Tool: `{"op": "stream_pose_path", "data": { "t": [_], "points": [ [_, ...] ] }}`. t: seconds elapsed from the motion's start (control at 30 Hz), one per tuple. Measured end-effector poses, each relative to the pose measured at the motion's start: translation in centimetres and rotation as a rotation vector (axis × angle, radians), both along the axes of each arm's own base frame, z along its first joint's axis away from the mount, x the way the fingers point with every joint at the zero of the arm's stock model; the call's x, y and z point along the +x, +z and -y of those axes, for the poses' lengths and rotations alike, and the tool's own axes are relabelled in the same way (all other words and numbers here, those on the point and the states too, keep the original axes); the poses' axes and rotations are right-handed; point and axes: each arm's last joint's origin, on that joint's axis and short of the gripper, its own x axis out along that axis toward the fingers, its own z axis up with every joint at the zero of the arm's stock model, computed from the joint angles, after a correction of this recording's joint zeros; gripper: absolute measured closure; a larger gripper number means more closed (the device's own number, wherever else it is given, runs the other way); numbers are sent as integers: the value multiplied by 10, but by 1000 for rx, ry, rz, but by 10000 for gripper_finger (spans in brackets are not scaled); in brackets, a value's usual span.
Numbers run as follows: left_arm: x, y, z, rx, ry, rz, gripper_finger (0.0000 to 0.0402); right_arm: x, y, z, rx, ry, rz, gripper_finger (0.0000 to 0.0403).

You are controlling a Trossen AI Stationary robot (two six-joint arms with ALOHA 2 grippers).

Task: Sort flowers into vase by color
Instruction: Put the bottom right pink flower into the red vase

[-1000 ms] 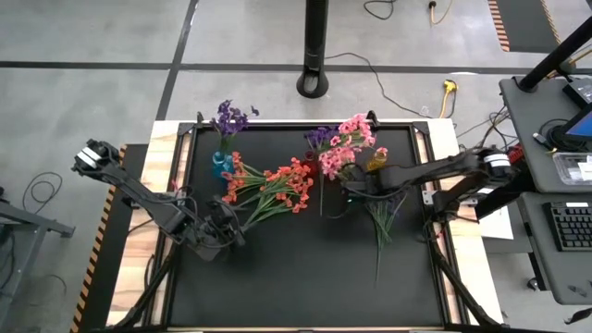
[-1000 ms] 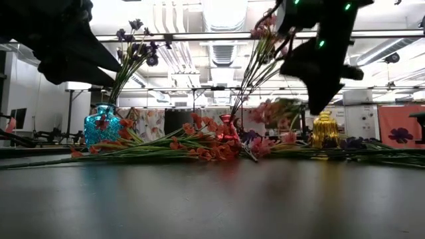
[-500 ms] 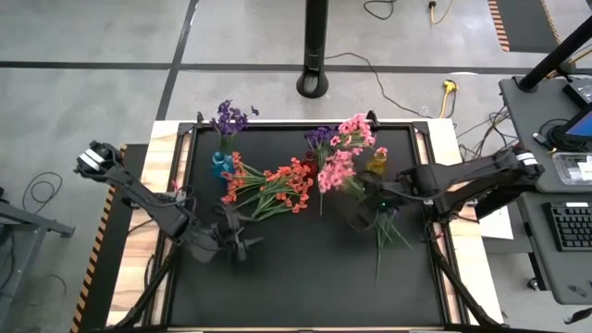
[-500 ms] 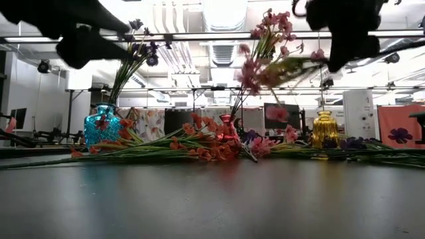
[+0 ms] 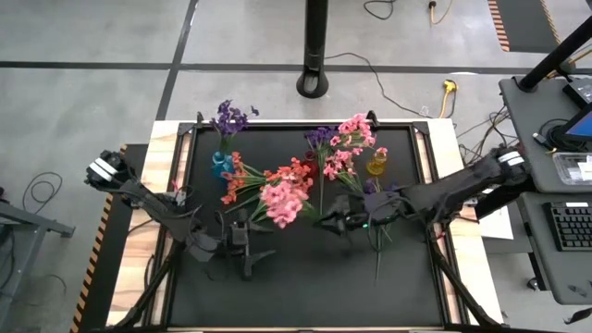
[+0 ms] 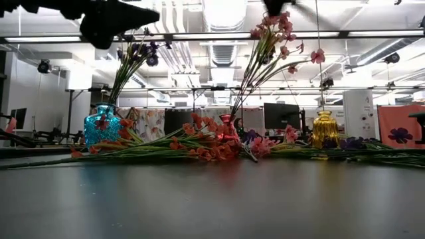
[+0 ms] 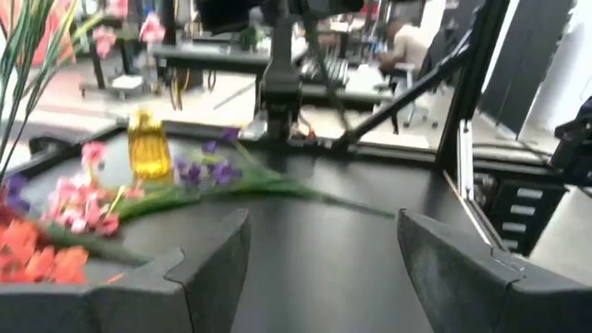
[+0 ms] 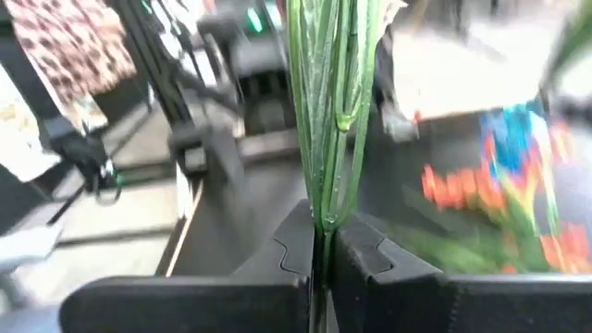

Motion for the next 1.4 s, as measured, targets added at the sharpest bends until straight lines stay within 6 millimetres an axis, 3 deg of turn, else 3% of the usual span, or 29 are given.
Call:
{"op": "stream_pose_path", "data": {
  "t": [0.27,0.63,1.0,1.3,1.4],
  "points": [
    [15,0,0,25,33,138,146,47,-21,-15,-165,8,416,390],
    [23,-15,0,21,44,128,161,64,-43,-13,-212,-60,672,390],
    [28,-20,-6,4,64,125,254,67,-48,-6,-277,-108,729,390],
    [29,-21,-6,9,65,123,382,68,-49,-6,-260,-104,715,390],
    [28,-21,-6,18,66,120,393,68,-50,-6,-233,-99,710,390]
  ]
}}
